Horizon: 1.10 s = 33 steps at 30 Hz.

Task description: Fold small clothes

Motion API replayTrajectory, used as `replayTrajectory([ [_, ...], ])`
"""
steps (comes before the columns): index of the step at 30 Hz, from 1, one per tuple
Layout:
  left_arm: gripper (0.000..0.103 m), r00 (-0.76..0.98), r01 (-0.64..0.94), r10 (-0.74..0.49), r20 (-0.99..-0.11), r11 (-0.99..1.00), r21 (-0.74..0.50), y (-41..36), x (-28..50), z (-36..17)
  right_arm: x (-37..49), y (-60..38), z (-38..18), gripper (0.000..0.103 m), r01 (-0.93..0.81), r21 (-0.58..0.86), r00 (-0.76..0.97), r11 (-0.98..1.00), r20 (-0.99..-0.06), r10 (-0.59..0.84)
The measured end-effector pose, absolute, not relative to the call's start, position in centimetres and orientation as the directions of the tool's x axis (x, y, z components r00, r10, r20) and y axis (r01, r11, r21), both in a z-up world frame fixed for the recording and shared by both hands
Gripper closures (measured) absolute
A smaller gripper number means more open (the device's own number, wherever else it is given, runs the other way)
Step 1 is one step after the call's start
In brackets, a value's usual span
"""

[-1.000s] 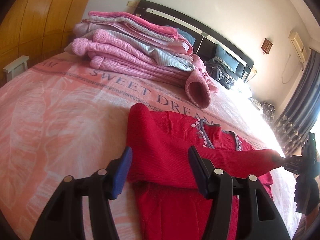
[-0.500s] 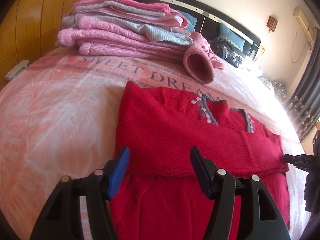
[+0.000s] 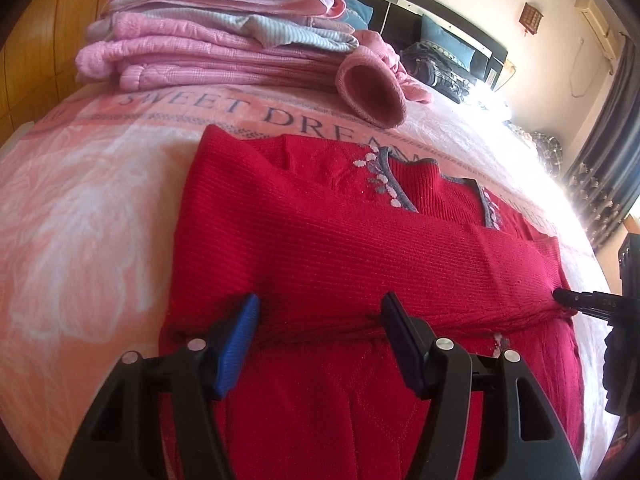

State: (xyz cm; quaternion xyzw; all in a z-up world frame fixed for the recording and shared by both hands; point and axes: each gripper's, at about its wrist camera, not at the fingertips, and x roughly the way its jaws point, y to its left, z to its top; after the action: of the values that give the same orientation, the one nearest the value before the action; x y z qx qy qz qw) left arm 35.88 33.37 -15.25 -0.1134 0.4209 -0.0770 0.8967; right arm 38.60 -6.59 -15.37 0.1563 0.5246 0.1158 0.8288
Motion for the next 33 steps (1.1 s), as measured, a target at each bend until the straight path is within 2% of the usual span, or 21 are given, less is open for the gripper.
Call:
replayTrajectory([
  [3, 0.039, 0.609, 0.003, -0.266, -0.747, 0.943, -0.333, 34.2, 34.8, -14.1, 37.2, -7.3, -13.8, 0.081, -0.009, 0.462, 0.438, 0.887, -0.796, 0.419],
  [6, 0.039, 0.567, -0.003, -0.270, -0.779, 0.944, -0.329, 34.8, 32.2, -11.9, 34.9, -7.3, -11.0, 0.080, -0.033, 0.427, 0.424, 0.904, -0.813, 0.399],
  [9, 0.039, 0.477, 0.000, -0.280, -0.833, 0.948, -0.319, 35.6, 28.3, -10.1, 31.0, -7.7, -8.1, 0.069, -0.062, 0.428, 0.388, 0.902, -0.822, 0.416],
  [10, 0.039, 0.453, -0.004, -0.286, -0.844, 0.946, -0.323, 36.1, 26.7, -9.7, 29.3, -7.9, -7.2, 0.069, -0.067, 0.435, 0.376, 0.898, -0.823, 0.426],
  [12, 0.039, 0.405, -0.027, -0.300, -0.864, 0.940, -0.339, 37.2, 23.2, -9.4, 25.8, -8.1, -5.8, 0.066, -0.083, 0.443, 0.350, 0.893, -0.826, 0.442],
  [17, 0.039, 0.303, -0.061, -0.325, -0.896, 0.931, -0.359, 38.9, 15.5, -10.5, 17.6, -8.2, -3.9, 0.065, -0.114, 0.447, 0.299, 0.887, -0.836, 0.460],
  [23, 0.039, 0.212, -0.054, -0.313, -0.926, 0.942, -0.331, 38.9, 11.4, -12.6, 10.5, -8.3, -4.7, 0.063, -0.111, 0.454, 0.254, 0.884, -0.847, 0.467],
  [33, 0.037, 0.160, -0.018, -0.357, -0.920, 0.931, -0.364, 38.5, 10.5, -16.3, 8.0, -7.9, -8.0, 0.063, -0.019, 0.481, 0.199, 0.876, -0.857, 0.475],
])
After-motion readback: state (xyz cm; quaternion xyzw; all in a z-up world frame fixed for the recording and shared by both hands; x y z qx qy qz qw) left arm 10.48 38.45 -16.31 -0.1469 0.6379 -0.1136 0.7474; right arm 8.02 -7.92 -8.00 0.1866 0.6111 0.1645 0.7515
